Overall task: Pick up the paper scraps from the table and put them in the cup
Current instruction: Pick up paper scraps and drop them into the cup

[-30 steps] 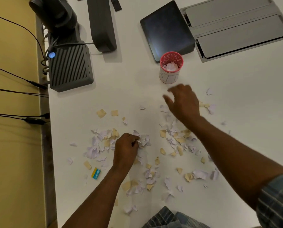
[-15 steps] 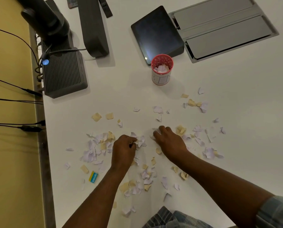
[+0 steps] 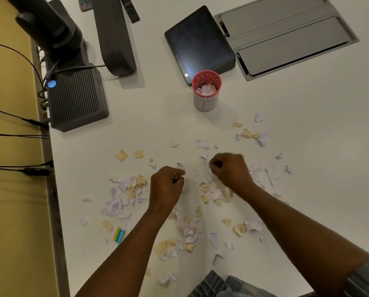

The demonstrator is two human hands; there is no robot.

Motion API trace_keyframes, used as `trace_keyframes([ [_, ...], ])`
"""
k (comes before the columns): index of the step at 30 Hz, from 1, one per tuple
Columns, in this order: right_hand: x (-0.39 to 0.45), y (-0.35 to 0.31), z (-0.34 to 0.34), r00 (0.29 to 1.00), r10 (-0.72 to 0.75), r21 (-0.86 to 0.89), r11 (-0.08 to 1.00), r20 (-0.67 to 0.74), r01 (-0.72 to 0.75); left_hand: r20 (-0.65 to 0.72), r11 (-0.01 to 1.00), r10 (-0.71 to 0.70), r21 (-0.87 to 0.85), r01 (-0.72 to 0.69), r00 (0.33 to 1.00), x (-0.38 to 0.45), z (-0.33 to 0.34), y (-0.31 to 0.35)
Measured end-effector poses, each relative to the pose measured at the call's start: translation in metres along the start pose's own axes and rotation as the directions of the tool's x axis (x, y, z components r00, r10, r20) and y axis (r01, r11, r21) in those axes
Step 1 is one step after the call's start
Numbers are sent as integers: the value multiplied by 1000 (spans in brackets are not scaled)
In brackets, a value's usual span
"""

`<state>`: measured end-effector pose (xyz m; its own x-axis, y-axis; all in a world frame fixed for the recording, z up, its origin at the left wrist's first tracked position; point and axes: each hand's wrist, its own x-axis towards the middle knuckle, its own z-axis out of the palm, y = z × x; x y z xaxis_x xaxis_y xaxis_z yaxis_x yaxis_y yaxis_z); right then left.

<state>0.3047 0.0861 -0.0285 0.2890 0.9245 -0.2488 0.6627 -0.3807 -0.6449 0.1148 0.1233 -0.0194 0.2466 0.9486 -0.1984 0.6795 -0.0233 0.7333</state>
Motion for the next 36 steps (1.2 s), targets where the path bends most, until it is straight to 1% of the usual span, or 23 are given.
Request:
trace_keyframes([
  [3, 28, -16, -36, 996, 77, 115, 991, -45, -71, -12, 999, -8, -50, 8, 1000, 24, -2, 22],
  [7, 78, -36, -74, 973, 95, 195, 979, -212, -53, -12, 999, 37, -38, -38, 999, 69, -7, 61],
  [10, 116, -46, -89, 949, 86, 188, 982, -302, -29, -16, 996, 62, -69, -63, 998, 107, -8, 93],
  [13, 148, -52, -94, 928, 11, 92, 995, -371, 25, -35, 995, 86, -36, -88, 996, 147, -5, 120],
  [16, 169, -54, -93, 941, -42, -61, 998, -336, 23, -38, 986, 151, 85, -147, 988, 179, -1, 143],
  [19, 180, -55, -92, 964, -63, -138, 990, -257, 28, 4, 948, 211, 242, -206, 977, 201, 6, 154],
  [21, 184, -56, -93, 979, -70, -206, 978, -189, 30, 31, 925, 219, 312, -218, 975, 209, 12, 156],
  [23, 186, -57, -94, 985, -82, -261, 964, -154, 40, 47, 906, 215, 364, -218, 975, 212, 16, 155],
  [27, 184, -60, -99, 982, -85, -273, 961, -167, 36, 102, 897, 220, 370, -242, 970, 211, 23, 153],
  [29, 178, -60, -100, 983, -75, -258, 966, -170, 29, 103, 891, 230, 377, -252, 968, 206, 21, 156],
  [30, 175, -59, -101, 975, -86, -222, 974, -203, 40, 101, 893, 229, 373, -250, 968, 203, 19, 157],
  [33, 158, -50, -100, 929, -122, -46, 993, -351, 113, 97, 918, 249, 295, -267, 964, 193, 11, 157],
  [36, 135, -34, -97, 868, -137, 26, 985, -477, 170, 55, 939, 275, 199, -281, 960, 178, 1, 148],
])
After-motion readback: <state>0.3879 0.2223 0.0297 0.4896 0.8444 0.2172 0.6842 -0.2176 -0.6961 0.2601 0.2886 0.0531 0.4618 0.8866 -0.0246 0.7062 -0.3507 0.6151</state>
